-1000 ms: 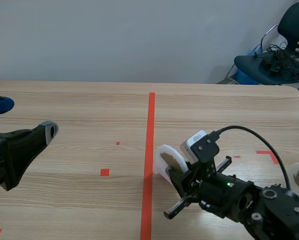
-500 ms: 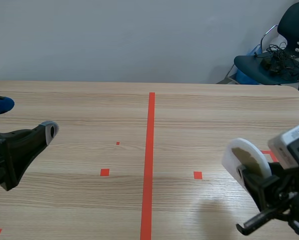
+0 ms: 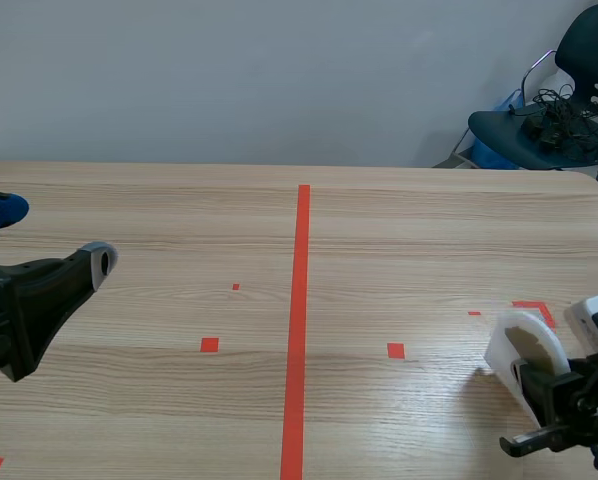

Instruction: Do the leaf sorting experiment

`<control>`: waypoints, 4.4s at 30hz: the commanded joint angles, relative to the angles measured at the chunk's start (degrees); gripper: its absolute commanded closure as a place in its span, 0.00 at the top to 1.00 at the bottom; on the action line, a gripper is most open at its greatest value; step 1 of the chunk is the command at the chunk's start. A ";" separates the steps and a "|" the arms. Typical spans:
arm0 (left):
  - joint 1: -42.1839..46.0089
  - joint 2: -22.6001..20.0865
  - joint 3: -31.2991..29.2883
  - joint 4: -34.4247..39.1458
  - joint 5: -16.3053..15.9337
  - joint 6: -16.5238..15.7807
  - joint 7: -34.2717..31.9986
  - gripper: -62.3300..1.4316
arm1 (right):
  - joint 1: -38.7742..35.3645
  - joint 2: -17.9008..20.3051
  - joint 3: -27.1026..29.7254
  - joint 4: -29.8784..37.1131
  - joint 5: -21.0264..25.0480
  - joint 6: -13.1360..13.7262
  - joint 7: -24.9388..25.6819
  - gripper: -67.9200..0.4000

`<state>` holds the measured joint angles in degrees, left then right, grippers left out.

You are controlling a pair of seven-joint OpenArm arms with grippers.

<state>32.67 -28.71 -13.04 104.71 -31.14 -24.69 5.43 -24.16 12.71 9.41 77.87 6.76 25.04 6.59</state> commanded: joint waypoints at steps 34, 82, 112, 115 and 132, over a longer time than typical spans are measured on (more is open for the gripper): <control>-0.46 0.26 0.17 0.44 -0.63 -0.13 -1.07 1.00 | 0.96 1.05 11.10 20.72 17.27 4.66 -13.53 0.71; -32.09 9.05 35.54 -42.03 26.43 -0.15 -18.73 1.00 | -4.57 4.42 10.47 27.56 25.40 5.42 -19.37 1.00; -31.85 11.15 35.78 -33.35 20.61 5.97 -10.23 0.13 | -4.57 4.42 10.47 27.56 25.40 5.42 -19.39 1.00; -27.43 9.73 30.58 -27.15 15.54 6.03 -7.61 0.13 | -4.57 4.42 10.47 27.56 25.40 5.42 -19.39 1.00; -20.02 9.14 7.78 -30.27 5.60 18.18 -8.61 0.13 | -4.57 4.42 10.47 27.56 25.42 5.42 -19.37 1.00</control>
<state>13.78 -19.35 -5.45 74.06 -25.34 -6.15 -2.46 -29.41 16.67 19.81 105.23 31.53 30.50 -13.61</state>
